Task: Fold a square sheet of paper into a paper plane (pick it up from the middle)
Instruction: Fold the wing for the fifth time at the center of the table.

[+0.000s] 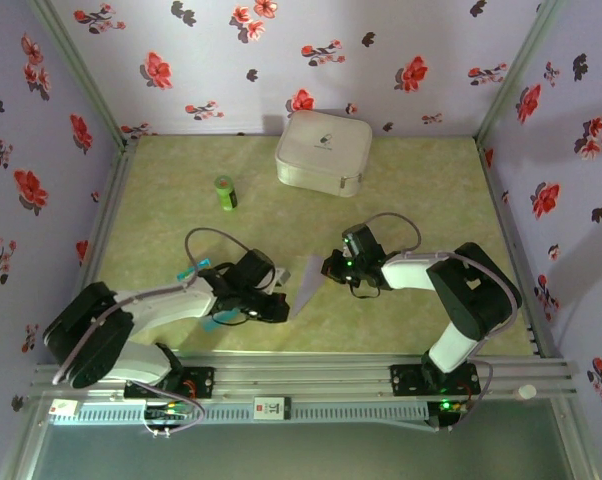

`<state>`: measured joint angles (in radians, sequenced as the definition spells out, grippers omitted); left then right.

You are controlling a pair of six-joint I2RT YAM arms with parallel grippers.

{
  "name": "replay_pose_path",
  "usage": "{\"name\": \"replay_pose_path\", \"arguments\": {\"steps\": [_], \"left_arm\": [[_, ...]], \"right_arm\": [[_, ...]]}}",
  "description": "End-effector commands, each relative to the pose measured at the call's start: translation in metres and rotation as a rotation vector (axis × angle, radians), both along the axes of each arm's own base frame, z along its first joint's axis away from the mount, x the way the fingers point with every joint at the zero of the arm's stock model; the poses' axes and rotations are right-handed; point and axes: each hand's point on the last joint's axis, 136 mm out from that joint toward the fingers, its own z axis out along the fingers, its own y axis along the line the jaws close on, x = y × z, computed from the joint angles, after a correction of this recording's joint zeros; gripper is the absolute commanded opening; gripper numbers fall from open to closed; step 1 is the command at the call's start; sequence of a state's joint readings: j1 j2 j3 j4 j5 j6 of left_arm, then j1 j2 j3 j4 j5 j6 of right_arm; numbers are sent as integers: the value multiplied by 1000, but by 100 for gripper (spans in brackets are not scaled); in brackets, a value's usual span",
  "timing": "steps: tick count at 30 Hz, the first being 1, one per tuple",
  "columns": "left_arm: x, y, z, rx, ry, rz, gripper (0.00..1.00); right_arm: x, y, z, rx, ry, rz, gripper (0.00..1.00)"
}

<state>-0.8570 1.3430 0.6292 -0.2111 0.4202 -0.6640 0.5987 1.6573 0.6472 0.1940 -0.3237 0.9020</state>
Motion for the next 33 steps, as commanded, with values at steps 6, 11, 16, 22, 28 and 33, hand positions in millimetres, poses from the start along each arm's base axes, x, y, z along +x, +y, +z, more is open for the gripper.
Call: {"name": "replay_pose_path", "arguments": {"steps": [6, 11, 16, 22, 28, 33], "left_arm": [[49, -44, 25, -139, -27, 6, 1], [63, -58, 3, -88, 7, -20, 0], [67, -61, -33, -46, 52, -11, 0], [56, -39, -68, 57, 85, 36, 0], [40, -29, -81, 86, 113, 35, 0], [41, -28, -84, 85, 121, 56, 0]], "right_arm": [[-18, -30, -41, -156, 110, -57, 0], [-16, -27, -38, -150, 110, -43, 0], [-13, -24, -33, -169, 109, -8, 0], [-7, -17, -19, -134, 76, -4, 0], [5, 6, 21, 6, -22, 32, 5], [-1, 34, 30, 118, -28, 100, 5]]}}
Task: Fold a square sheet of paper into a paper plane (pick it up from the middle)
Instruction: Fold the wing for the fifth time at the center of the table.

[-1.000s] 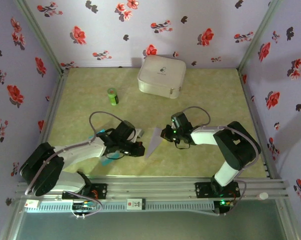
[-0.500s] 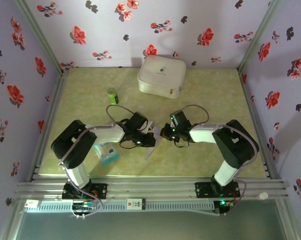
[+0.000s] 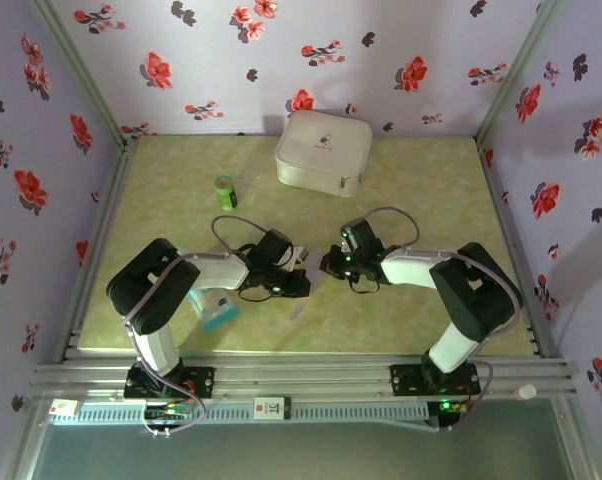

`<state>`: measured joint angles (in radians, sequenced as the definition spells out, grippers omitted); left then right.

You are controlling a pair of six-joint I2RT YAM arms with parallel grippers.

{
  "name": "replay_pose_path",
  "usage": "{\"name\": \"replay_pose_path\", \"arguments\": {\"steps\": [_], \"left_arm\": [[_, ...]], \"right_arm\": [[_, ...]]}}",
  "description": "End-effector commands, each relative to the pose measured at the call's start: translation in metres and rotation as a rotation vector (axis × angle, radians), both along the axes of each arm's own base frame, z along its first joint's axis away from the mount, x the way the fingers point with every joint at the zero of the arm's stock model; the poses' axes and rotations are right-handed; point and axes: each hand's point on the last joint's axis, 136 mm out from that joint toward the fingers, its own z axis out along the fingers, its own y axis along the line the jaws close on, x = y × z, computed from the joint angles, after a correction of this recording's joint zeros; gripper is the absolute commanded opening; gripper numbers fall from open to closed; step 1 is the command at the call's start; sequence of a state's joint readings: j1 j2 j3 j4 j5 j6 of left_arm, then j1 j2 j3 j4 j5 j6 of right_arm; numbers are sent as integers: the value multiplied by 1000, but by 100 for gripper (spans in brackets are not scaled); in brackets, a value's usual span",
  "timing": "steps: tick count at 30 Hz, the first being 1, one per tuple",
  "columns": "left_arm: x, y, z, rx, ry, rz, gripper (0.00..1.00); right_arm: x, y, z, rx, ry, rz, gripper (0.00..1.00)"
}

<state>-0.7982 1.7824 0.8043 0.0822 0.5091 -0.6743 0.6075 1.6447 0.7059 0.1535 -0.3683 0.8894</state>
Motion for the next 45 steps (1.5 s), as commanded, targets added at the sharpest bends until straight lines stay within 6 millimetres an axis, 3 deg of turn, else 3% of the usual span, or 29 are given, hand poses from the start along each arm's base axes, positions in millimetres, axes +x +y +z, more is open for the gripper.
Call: {"name": "replay_pose_path", "arguments": {"steps": [1, 4, 7, 9, 17, 21, 25, 28, 35, 39, 45], "left_arm": [[-21, 29, -40, 158, 85, 33, 0], [-20, 30, -39, 159, 80, 43, 0], [-19, 31, -41, 169, 82, 51, 0], [-20, 31, -41, 168, 83, 49, 0], [-20, 30, -39, 161, 89, 53, 0], [-18, 28, -36, 153, 86, 60, 0], [-15, 25, -33, 142, 85, 73, 0], [-12, 23, -30, 136, 85, 89, 0], [-2, 19, -22, 116, 71, 139, 0], [-7, 16, -14, 84, 71, 106, 0], [-8, 4, 9, 20, 61, 60, 0]], "right_arm": [[-9, 23, 7, 78, -5, 70, 4], [-16, 22, -10, 35, 22, 77, 4], [-17, -2, -35, -82, 52, 26, 2], [-11, -15, -41, -93, 49, -10, 2], [36, -50, -28, 41, 18, -176, 5], [50, -46, -2, 84, -38, -192, 7], [40, -30, 19, 109, -89, -146, 10], [24, -17, 20, 100, -95, -97, 11], [0, -17, -9, 57, -38, -100, 11], [3, -33, -24, 13, -2, -188, 6], [3, -39, -39, -43, 46, -201, 2]]}}
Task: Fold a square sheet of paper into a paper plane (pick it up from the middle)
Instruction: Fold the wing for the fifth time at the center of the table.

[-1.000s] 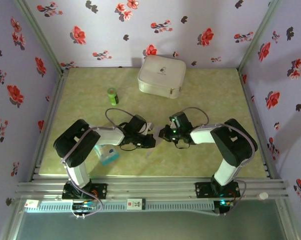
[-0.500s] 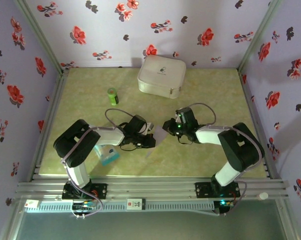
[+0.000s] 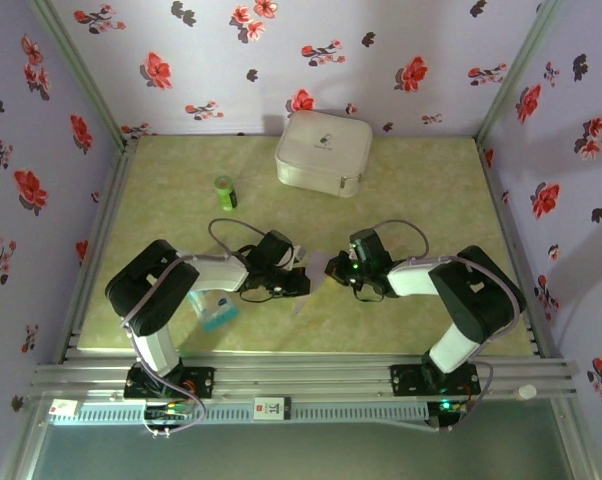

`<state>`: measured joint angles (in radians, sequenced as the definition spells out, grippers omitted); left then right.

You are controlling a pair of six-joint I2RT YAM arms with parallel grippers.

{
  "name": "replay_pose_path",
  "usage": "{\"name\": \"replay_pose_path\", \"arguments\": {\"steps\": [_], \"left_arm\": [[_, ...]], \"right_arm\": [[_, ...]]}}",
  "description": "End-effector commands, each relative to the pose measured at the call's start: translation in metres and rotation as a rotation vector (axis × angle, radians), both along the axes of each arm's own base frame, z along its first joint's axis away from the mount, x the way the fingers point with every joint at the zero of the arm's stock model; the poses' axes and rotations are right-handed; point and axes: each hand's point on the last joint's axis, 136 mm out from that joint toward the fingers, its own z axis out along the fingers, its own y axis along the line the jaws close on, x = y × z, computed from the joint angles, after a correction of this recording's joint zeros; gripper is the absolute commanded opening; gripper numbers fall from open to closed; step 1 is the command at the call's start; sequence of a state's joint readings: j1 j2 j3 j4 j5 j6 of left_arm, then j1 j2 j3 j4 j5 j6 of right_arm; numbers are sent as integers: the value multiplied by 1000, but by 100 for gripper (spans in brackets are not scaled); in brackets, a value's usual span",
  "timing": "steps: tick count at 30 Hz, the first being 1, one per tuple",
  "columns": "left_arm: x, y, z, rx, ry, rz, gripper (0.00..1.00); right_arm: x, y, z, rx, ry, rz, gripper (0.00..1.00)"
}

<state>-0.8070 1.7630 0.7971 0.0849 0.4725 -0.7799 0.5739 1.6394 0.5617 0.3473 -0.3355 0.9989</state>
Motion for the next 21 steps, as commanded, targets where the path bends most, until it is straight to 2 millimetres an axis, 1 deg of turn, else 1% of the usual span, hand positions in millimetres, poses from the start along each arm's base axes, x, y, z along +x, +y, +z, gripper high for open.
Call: {"name": "replay_pose_path", "arguments": {"steps": [1, 5, 7, 10, 12, 16, 21], "left_arm": [[-9, -1, 14, -8, 12, -35, 2], [-6, -12, 40, 3, -52, -85, 4], [-5, -17, 43, -5, -54, -96, 4], [-2, -27, 42, -19, -48, -117, 5], [-2, -29, 36, 7, -39, -150, 6], [-3, -26, 17, 62, -13, -171, 6], [-17, -11, -7, 117, 45, -173, 6]], "right_arm": [[2, -18, -23, -96, 47, -67, 1], [-4, -21, -27, -116, 64, -52, 1], [-6, -23, -28, -123, 68, -48, 1], [-8, -23, -30, -125, 70, -40, 1], [-8, -23, -30, -127, 71, -39, 1], [-9, -24, -30, -136, 72, -37, 1], [-13, -27, -34, -160, 88, -22, 1]]}}
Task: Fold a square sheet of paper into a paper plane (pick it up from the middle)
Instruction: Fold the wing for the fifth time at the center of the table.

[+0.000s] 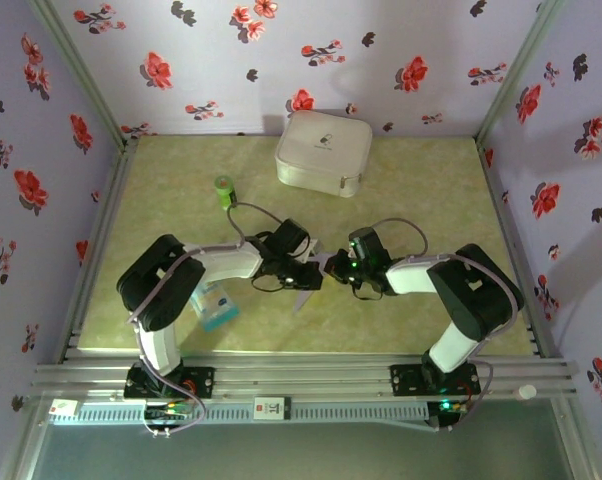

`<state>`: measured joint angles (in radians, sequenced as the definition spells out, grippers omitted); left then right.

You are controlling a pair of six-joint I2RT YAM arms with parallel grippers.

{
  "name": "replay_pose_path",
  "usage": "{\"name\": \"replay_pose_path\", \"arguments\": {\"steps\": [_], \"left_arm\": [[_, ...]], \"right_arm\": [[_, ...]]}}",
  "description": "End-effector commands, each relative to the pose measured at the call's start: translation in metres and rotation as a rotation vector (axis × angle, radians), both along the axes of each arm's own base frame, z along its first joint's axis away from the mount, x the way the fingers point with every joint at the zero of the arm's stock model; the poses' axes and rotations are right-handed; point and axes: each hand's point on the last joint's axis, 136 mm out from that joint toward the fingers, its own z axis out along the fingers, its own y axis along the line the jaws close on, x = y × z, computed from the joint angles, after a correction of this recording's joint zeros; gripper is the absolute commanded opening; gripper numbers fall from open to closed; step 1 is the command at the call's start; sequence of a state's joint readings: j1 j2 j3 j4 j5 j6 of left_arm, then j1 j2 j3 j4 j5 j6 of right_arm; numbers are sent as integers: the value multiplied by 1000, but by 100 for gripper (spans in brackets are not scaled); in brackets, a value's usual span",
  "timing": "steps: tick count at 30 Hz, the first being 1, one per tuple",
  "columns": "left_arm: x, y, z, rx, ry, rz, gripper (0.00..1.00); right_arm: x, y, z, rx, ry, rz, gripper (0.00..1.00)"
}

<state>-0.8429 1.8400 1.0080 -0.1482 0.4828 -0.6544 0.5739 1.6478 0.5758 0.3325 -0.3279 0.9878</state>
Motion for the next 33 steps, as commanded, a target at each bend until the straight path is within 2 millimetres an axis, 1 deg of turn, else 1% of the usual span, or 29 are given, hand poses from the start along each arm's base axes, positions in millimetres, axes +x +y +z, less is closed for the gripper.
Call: {"name": "replay_pose_path", "arguments": {"steps": [1, 5, 12, 14, 15, 18, 22, 24, 26, 27, 29, 31, 33], "left_arm": [[-21, 18, -21, 63, 65, -30, 6], [-40, 36, -27, 87, 98, -26, 6], [-70, 66, -30, 109, 140, -19, 7], [-76, 75, -33, 124, 144, -11, 7], [-77, 77, -33, 122, 141, -8, 7], [-72, 72, -23, 98, 116, -3, 7], [-54, 62, -3, 42, 73, 33, 9], [-44, 59, 8, -2, 59, 66, 9], [-32, 58, 22, -45, 32, 99, 15], [-28, 60, 26, -50, 26, 115, 16], [-18, 68, 28, -48, 14, 148, 17], [-8, 75, 23, -29, 20, 183, 17], [1, 81, 18, -11, 36, 214, 18]], "right_arm": [[-16, -28, -34, -148, 93, -23, 1], [-17, -30, -35, -166, 96, -17, 0], [-17, -32, -37, -180, 101, -12, 0], [-17, -31, -36, -181, 100, -8, 0], [-17, -31, -36, -180, 97, -8, 0], [-14, -27, -32, -161, 86, 3, 1], [-9, -17, -24, -140, 72, 40, 3], [-6, -13, -17, -126, 52, 51, 4], [-1, -7, -4, -105, 18, 74, 4], [1, -3, 3, -89, 0, 94, 3], [4, 7, 22, -53, -42, 140, 4], [7, 9, 36, -50, -74, 153, 6], [7, 5, 47, -61, -101, 147, 6]]}}
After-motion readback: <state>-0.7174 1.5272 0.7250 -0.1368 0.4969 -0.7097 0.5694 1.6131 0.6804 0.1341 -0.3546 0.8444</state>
